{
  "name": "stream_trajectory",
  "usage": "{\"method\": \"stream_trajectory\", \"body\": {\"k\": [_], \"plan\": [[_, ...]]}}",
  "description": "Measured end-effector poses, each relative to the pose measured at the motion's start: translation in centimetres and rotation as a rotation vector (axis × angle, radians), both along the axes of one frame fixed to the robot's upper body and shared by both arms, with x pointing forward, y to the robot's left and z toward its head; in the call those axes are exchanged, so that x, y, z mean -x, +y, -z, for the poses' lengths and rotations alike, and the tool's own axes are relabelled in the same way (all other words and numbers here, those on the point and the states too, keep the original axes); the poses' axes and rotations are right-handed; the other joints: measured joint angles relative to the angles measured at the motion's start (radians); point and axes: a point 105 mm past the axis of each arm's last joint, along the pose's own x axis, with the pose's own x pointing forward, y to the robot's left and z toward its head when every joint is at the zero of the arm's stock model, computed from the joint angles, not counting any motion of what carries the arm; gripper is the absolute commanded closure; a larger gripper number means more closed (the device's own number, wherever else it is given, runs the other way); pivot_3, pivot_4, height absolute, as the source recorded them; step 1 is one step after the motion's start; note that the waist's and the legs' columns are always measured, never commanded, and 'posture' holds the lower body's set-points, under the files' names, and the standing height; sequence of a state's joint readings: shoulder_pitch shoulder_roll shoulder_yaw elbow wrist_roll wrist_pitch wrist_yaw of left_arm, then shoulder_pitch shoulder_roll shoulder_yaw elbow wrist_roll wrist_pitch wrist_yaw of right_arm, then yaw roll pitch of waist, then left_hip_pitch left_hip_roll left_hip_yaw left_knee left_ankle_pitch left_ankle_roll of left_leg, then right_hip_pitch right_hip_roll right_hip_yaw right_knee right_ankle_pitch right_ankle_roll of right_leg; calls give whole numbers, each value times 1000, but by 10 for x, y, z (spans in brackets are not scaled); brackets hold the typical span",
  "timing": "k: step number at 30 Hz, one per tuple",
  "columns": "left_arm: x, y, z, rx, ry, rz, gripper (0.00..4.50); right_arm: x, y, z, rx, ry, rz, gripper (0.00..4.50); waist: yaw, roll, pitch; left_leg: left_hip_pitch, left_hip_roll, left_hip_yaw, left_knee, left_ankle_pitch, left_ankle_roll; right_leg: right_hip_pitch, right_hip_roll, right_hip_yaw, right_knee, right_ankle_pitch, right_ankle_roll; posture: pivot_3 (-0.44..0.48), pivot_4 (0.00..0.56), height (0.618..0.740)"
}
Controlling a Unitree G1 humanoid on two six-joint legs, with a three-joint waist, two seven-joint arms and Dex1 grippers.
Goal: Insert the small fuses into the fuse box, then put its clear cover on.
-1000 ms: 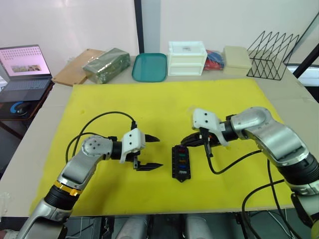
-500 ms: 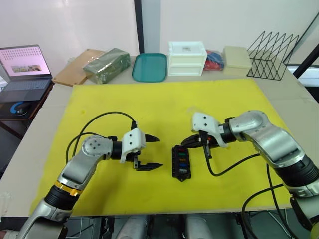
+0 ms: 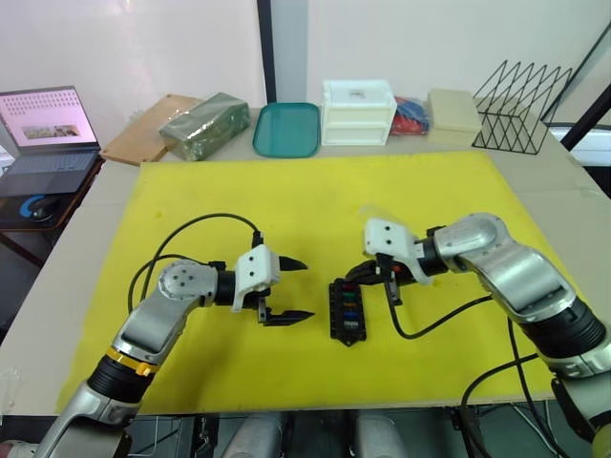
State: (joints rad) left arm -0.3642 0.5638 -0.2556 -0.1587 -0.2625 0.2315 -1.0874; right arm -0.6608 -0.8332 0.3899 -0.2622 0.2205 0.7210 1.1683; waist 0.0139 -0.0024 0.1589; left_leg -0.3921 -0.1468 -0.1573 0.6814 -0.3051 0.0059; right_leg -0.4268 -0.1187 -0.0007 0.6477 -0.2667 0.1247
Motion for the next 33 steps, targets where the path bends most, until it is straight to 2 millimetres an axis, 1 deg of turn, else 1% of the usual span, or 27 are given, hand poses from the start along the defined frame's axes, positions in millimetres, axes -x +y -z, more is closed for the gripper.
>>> {"method": "stream_trajectory", "body": {"k": [5,13,15,17,19,20,23,24,26,30,31,33], "plan": [[0,0,0,0,0,-1,0,-1,0,-2,-2,-8,-1,4467,0,0,0,0,0,0,0,0,0,0,0,0,0,0,0,0,150,740],[0,3,-1,-8,9,-3,0,6,1,-11,-60,67,15,4467,0,0,0,0,0,0,0,0,0,0,0,0,0,0,0,0,150,740],[2,5,-4,-5,15,-1,0,9,2,-18,-83,69,11,4467,0,0,0,0,0,0,0,0,0,-1,0,0,0,0,0,0,150,740],[3,8,-9,-9,19,-5,0,12,2,-29,-100,35,0,4467,0,0,0,0,0,0,0,0,0,-1,0,0,0,0,0,0,150,740],[3,14,-14,-17,23,-19,0,14,-5,-39,-94,-3,8,4467,1,0,0,0,0,0,0,0,0,-1,0,0,0,0,0,0,150,740],[4,18,-17,-14,31,-30,0,17,-13,-41,-84,-23,21,4467,2,0,0,-1,0,0,0,0,0,-1,0,0,0,0,0,0,150,740],[7,34,-20,-24,71,-78,0,23,-33,-38,-62,-18,74,3863,1,0,0,-1,0,0,0,0,0,-1,0,0,0,0,0,0,150,740],[9,39,-20,-36,87,-93,0,26,-41,-36,-57,-11,96,3594,0,0,0,-1,0,0,-1,0,0,-1,0,0,0,0,0,0,150,740],[12,55,-20,-64,117,-133,0,31,-56,-36,-49,-4,144,2859,0,1,1,-1,0,0,-1,0,0,-1,0,0,0,0,0,0,150,740],[20,93,-21,-129,169,-219,0,46,-90,-39,-13,10,262,1526,1,1,1,0,0,0,-1,0,0,-1,0,0,0,0,0,0,150,740],[21,98,-23,-134,168,-229,0,49,-96,-39,-10,9,287,1168,1,1,1,0,0,0,-1,0,0,0,0,0,0,0,0,0,150,740],[22,102,-25,-136,167,-229,0,54,-102,-40,-11,9,310,488,6,1,1,0,0,0,-1,0,0,0,0,0,0,0,0,0,150,740]]}}
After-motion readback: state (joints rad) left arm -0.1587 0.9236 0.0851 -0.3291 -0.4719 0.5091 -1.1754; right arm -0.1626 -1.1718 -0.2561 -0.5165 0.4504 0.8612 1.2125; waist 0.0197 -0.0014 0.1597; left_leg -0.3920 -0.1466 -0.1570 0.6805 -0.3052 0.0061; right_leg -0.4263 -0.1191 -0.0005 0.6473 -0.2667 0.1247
